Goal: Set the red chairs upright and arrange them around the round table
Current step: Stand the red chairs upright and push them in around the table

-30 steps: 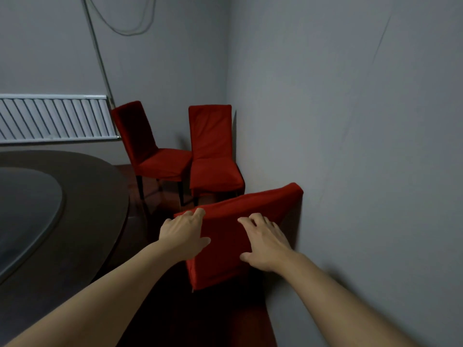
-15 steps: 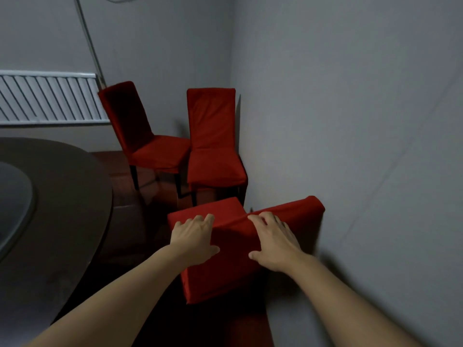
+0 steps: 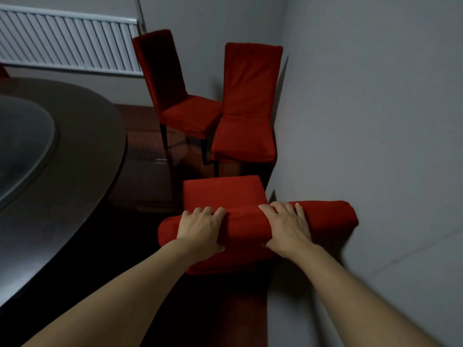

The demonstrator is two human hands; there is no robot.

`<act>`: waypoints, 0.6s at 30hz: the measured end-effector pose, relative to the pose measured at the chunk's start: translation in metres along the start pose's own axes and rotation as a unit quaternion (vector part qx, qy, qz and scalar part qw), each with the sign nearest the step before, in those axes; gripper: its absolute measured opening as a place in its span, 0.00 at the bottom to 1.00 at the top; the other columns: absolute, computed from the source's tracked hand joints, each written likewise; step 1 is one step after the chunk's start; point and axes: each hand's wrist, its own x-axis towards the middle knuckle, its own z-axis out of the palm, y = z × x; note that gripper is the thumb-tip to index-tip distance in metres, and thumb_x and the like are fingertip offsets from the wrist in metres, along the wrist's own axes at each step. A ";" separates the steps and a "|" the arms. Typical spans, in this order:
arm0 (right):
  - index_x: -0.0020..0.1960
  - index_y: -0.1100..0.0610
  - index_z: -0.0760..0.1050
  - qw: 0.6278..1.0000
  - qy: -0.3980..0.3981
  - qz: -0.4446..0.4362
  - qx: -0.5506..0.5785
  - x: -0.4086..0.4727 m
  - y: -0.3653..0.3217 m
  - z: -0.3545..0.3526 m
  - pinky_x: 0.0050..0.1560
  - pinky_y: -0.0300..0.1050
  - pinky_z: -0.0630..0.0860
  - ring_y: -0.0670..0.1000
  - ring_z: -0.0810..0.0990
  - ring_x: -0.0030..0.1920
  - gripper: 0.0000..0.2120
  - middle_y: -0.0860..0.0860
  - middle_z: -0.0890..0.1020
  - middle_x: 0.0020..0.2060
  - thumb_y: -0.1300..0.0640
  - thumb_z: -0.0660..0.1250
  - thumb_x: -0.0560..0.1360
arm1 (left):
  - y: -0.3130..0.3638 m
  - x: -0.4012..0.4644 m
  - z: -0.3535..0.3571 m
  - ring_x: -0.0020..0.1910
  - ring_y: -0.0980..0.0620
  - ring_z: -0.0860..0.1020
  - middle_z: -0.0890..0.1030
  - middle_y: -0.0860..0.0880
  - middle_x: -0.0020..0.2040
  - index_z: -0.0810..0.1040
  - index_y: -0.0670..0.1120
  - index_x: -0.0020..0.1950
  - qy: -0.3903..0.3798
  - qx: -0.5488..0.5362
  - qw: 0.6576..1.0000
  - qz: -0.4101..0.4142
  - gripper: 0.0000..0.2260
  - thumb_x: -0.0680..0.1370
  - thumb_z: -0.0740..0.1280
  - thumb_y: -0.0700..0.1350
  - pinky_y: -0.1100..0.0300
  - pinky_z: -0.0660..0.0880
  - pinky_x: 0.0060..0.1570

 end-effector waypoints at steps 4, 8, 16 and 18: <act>0.69 0.48 0.62 0.999 0.040 -0.002 -0.033 0.007 -0.003 0.005 0.71 0.51 0.56 0.52 0.68 0.64 0.35 0.50 0.73 0.62 0.47 0.75 0.67 | 0.001 0.006 0.005 0.58 0.48 0.74 0.74 0.50 0.57 0.62 0.51 0.68 0.020 0.031 0.999 -0.004 0.32 0.70 0.74 0.52 0.53 0.70 0.58; 0.65 0.49 0.66 0.997 0.067 0.003 -0.045 0.004 -0.010 0.009 0.68 0.48 0.60 0.52 0.72 0.58 0.27 0.50 0.76 0.54 0.52 0.72 0.69 | -0.005 0.004 0.007 0.51 0.50 0.77 0.76 0.50 0.52 0.65 0.49 0.63 0.047 0.041 0.998 0.021 0.22 0.72 0.71 0.44 0.58 0.68 0.42; 0.60 0.50 0.70 0.995 0.095 0.003 0.000 -0.014 -0.078 0.014 0.62 0.46 0.65 0.52 0.72 0.55 0.21 0.50 0.77 0.51 0.59 0.70 0.69 | -0.059 -0.029 0.006 0.50 0.50 0.78 0.77 0.51 0.52 0.67 0.49 0.62 0.027 0.064 0.997 0.034 0.22 0.72 0.69 0.42 0.58 0.72 0.42; 0.61 0.50 0.70 0.995 0.097 0.001 0.006 -0.021 -0.096 0.017 0.63 0.47 0.64 0.53 0.72 0.56 0.21 0.50 0.77 0.52 0.59 0.69 0.70 | -0.072 -0.038 0.008 0.52 0.50 0.78 0.77 0.51 0.53 0.67 0.49 0.63 0.019 0.066 0.997 0.031 0.23 0.71 0.70 0.42 0.58 0.71 0.42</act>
